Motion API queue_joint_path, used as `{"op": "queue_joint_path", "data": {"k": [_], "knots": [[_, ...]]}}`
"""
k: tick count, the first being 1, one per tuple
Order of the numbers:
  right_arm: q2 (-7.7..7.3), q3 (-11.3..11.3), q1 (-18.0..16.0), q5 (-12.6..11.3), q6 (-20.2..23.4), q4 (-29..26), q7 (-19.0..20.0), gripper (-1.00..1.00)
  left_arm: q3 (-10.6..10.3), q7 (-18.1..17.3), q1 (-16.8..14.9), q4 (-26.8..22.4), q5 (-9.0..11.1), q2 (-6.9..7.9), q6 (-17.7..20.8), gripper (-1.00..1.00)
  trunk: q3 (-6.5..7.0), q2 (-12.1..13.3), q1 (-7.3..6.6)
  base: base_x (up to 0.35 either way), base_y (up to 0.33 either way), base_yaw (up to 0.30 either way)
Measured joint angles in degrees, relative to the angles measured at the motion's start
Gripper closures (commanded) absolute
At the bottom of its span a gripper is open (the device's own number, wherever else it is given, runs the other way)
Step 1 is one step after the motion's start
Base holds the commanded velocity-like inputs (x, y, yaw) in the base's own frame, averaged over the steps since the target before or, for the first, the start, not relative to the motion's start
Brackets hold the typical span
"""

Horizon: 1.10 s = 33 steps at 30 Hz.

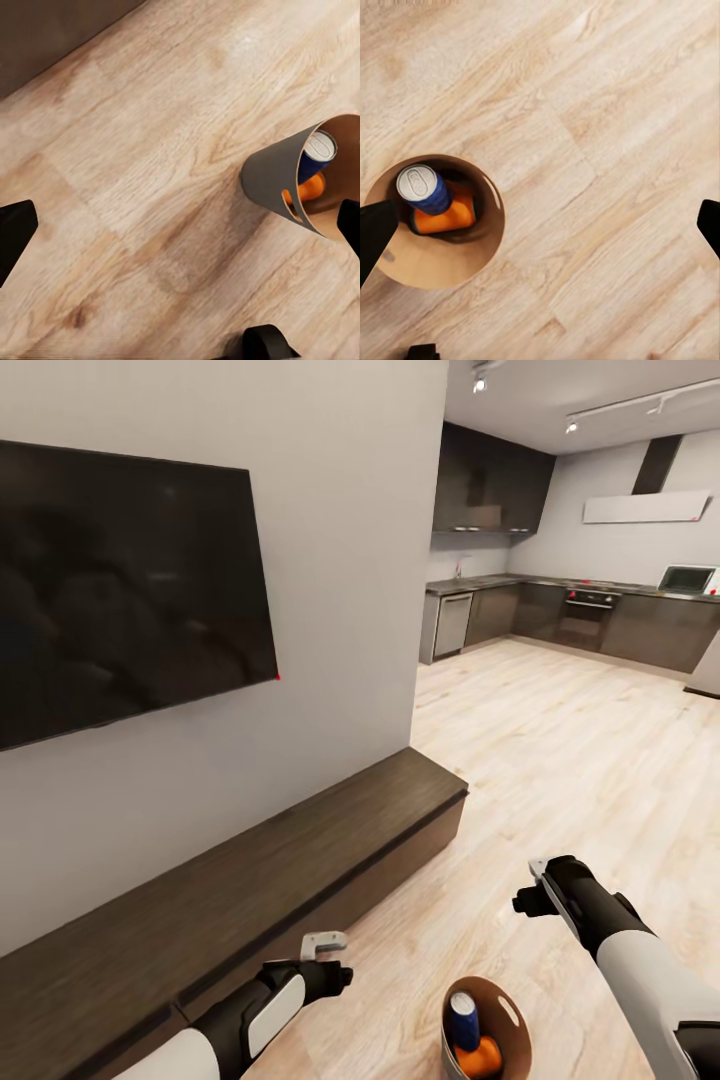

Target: Put the three can of soda from the living room inside the tash can in the kitchen.

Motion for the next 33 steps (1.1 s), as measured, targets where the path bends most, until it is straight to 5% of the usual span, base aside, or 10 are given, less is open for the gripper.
{"op": "queue_joint_path", "data": {"k": [7, 12, 33], "knots": [[0.01, 0.03, 0.04, -0.02, -0.93, 0.23, 0.00, -1.00, -0.01, -0.24, 0.18, 10.35, -0.16, -0.04, -5.13, -1.00, 1.25, 2.81, -1.54, 0.000, 0.000, 0.000], [0.04, 0.04, 0.07, -0.02, -3.27, 0.56, 0.00, -1.00, -0.02, -0.27, 0.23, 13.48, -0.21, -0.07, -6.25, -1.00, 2.15, 4.81, -2.64, 0.000, 0.000, 0.000], [-1.14, -0.10, 1.67, -0.23, -10.64, 4.47, -0.05, -1.00, -0.08, -0.38, 3.86, 15.86, -0.23, 0.09, -10.49, -1.00, 5.92, 13.24, -7.25, 0.000, 0.000, 0.000]]}}
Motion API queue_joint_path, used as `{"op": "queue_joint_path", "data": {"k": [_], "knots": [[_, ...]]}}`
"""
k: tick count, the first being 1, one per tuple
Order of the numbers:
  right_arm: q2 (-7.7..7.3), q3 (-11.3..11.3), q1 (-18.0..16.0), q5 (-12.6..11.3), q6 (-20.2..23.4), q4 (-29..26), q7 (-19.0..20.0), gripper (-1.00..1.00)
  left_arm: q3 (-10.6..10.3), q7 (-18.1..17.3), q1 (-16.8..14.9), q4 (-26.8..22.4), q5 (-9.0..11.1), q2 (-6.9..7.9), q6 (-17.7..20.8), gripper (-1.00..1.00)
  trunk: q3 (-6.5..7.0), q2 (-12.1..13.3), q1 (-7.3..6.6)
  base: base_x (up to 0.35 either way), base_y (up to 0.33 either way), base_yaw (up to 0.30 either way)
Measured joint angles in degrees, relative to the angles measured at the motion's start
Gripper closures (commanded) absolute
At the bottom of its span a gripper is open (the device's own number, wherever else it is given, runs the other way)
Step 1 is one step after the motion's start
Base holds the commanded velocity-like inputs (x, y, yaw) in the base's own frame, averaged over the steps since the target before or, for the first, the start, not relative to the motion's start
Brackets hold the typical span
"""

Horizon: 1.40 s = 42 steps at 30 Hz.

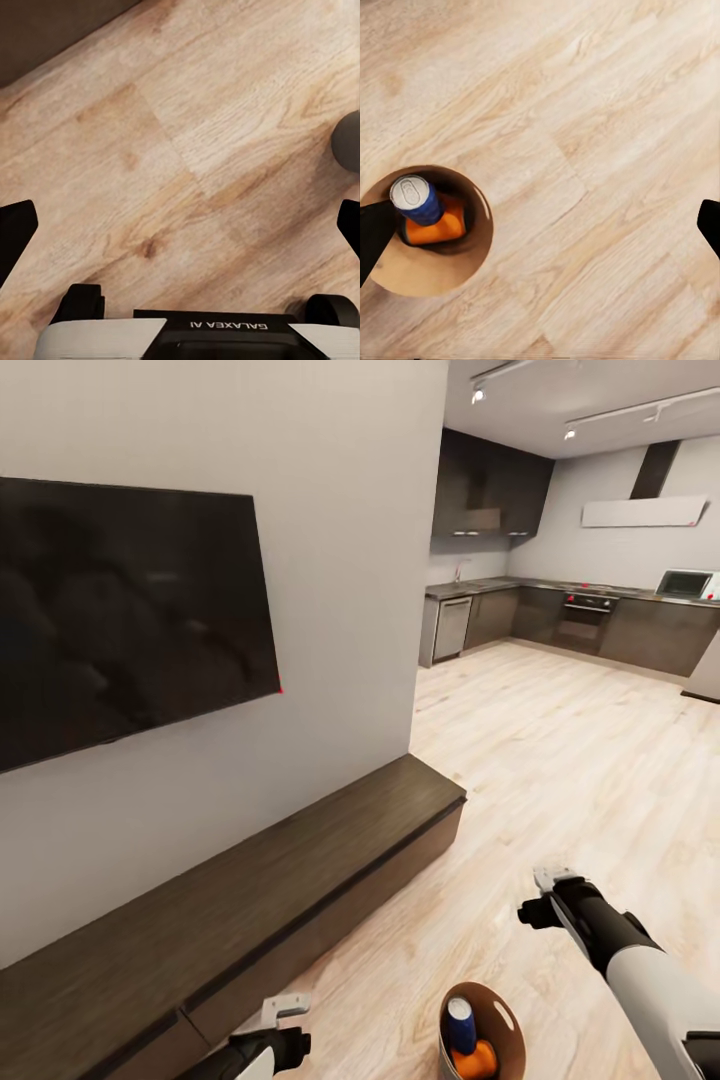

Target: Put the three can of soda from the living room inside the tash can in the kitchen.

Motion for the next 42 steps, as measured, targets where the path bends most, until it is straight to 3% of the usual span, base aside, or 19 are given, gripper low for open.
{"op": "queue_joint_path", "data": {"k": [10, 21, 42], "knots": [[-0.05, -0.03, 4.22, -0.03, -7.16, 6.80, -0.33, -1.00, -0.15, 0.00, 0.36, 0.05, -0.23, -0.05, -0.12, -1.00, 1.80, 4.01, -2.20, 0.000, 0.000, 0.000], [0.01, -0.06, 8.42, -0.21, -22.51, 21.93, -7.94, -1.00, -0.46, 0.02, 1.82, 0.10, -0.38, -0.05, -0.20, -1.00, 3.77, 8.42, -4.61, 0.000, 0.000, 0.000], [0.03, -0.04, 17.09, -0.16, -27.80, 23.89, -8.73, -1.00, -1.28, 0.08, 3.85, 0.34, -0.37, -0.06, -0.24, -1.00, 7.54, 16.84, -9.23, 0.000, 0.000, 0.000]]}}
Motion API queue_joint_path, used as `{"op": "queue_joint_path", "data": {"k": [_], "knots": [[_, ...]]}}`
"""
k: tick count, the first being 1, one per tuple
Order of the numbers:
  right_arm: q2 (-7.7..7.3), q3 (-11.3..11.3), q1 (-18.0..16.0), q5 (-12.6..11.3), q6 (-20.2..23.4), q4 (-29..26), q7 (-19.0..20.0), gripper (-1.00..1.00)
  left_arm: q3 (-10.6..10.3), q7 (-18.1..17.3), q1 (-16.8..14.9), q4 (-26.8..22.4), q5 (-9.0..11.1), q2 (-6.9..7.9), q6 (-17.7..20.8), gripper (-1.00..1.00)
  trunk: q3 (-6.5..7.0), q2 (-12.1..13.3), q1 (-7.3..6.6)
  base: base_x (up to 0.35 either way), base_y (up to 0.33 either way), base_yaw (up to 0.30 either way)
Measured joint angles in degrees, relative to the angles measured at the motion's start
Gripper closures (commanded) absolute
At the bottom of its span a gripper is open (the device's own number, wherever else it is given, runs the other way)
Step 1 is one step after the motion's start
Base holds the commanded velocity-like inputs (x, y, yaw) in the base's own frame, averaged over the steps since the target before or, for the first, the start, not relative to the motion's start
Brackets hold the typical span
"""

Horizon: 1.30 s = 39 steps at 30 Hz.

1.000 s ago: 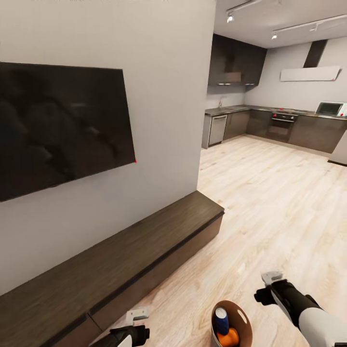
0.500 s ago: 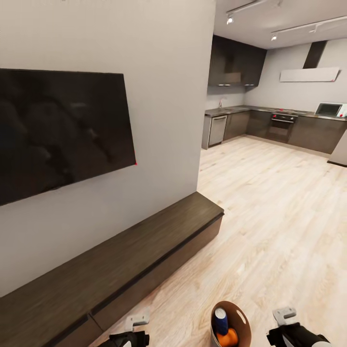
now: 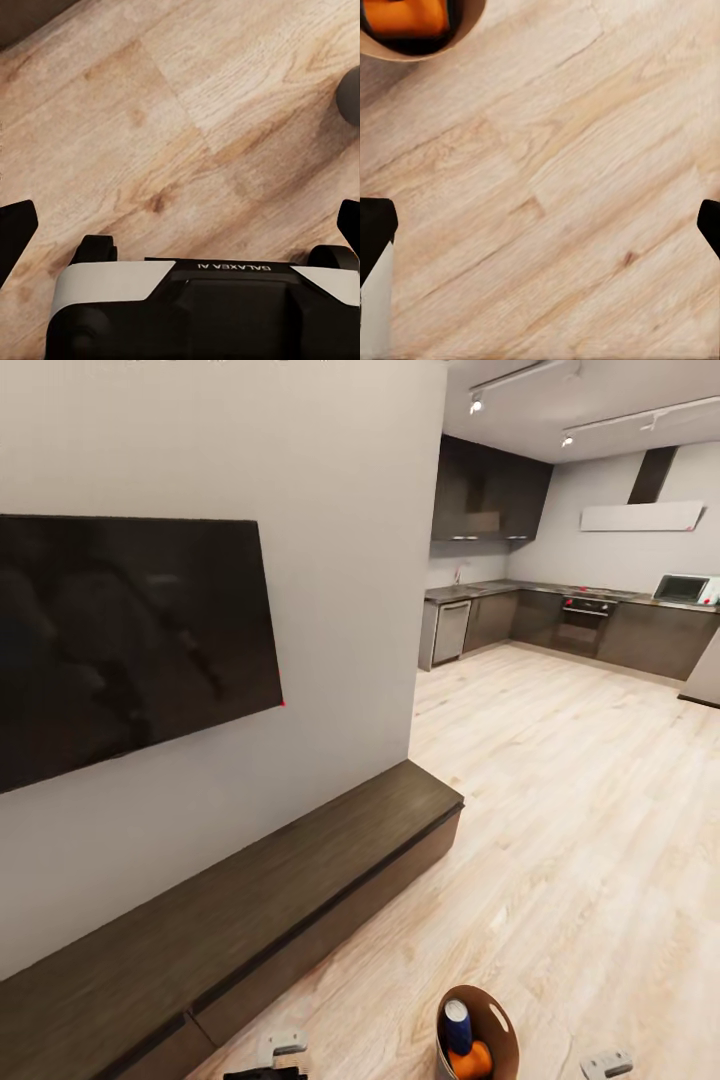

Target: Put the three can of soda from the living room inside the tash can in the kitchen.

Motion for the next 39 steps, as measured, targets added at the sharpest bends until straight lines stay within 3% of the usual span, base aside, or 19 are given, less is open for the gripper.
{"op": "queue_joint_path", "data": {"k": [9, 16, 25, 29, 34, 39], "knots": [[0.00, 0.00, 2.28, -0.12, -1.47, 0.07, 0.01, -1.00, -0.59, 0.00, 1.28, 1.73, -0.03, -0.03, -1.94, -1.00, 1.62, 3.61, -1.98, 0.000, 0.000, 0.000], [0.15, -0.16, 3.11, -0.44, -1.92, 0.72, 0.00, -1.00, -1.91, 0.00, 2.77, 2.48, 0.10, -0.04, -3.53, -1.00, 2.87, 6.42, -3.51, 0.000, 0.000, 0.000], [0.35, -0.99, 3.35, -0.70, -2.13, 2.16, 0.00, -1.00, -2.07, 0.00, 3.86, 2.57, 0.18, -0.04, -4.15, -1.00, 4.49, 10.03, -5.49, 0.000, 0.000, 0.000], [0.44, -3.75, 3.37, -0.70, -2.15, 2.34, 0.00, -1.00, -2.08, 0.00, 4.05, 2.58, 0.23, -0.04, -4.29, -1.00, 5.21, 11.63, -6.37, 0.000, 0.000, 0.000], [0.30, -11.42, 3.87, -0.68, -2.16, 2.45, 0.06, -1.00, -2.09, 0.00, 4.23, 2.58, 0.24, -0.01, -4.99, -1.00, 6.11, 13.64, -7.47, 0.000, 0.000, 0.000], [0.52, -14.51, 4.03, -0.68, -2.16, 2.46, 0.04, -1.00, -2.09, 0.00, 4.26, 2.58, 0.23, -0.04, -5.33, -1.00, 7.00, 15.64, -8.57, 0.000, 0.000, 0.000]]}}
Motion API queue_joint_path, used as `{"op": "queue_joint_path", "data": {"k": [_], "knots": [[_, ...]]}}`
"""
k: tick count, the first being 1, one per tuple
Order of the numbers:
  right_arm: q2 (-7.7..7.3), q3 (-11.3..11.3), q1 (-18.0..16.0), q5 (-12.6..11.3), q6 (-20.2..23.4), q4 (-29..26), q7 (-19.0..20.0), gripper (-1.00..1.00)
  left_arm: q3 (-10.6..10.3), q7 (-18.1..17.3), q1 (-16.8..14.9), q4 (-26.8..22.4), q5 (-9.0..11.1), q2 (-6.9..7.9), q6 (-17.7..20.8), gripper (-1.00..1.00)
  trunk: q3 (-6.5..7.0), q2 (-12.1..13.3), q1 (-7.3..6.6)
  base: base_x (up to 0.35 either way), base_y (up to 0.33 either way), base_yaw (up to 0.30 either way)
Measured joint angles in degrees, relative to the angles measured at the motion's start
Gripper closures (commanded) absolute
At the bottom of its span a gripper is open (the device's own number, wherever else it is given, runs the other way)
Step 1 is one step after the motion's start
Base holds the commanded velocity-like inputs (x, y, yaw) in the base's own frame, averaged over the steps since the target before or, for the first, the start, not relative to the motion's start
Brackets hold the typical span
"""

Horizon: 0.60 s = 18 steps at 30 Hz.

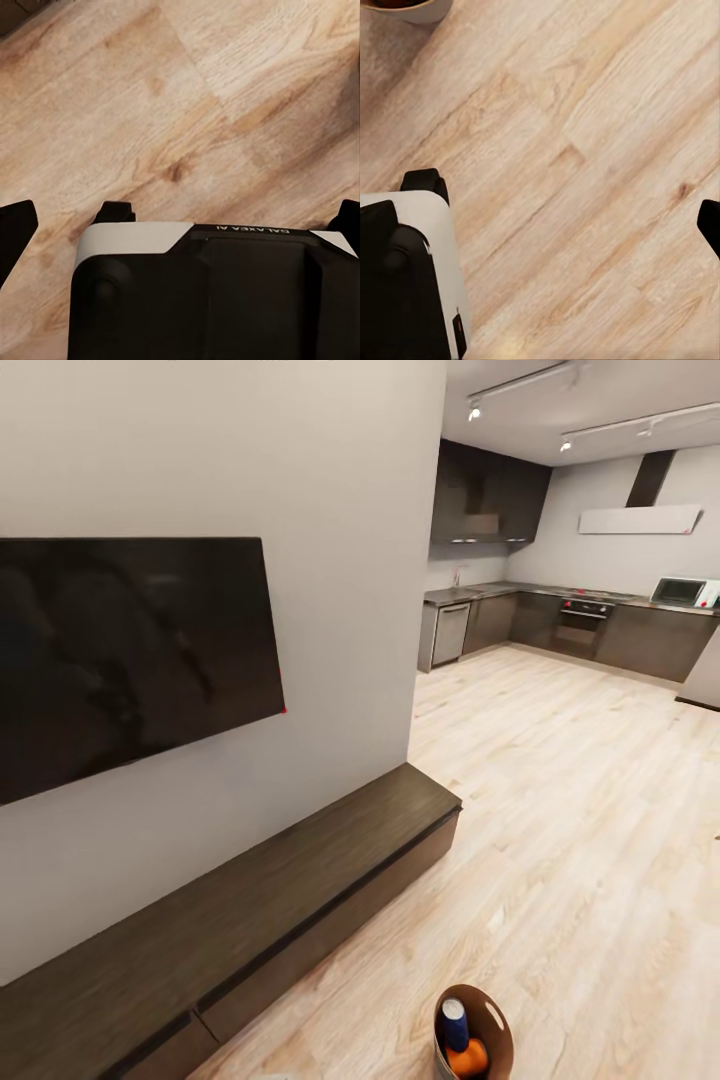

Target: Put the three can of soda from the living room inside the tash can in the kitchen.

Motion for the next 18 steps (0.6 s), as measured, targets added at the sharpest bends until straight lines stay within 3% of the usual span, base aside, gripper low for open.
{"op": "queue_joint_path", "data": {"k": [18], "knots": [[-0.08, -0.64, 0.35, 0.59, 0.00, 0.66, 0.04, -1.00, 0.06, 0.12, 0.69, 0.00, 0.11, -0.01, -0.03, -1.00, 3.06, 6.85, -3.74, 0.000, 0.000, 0.000]]}}
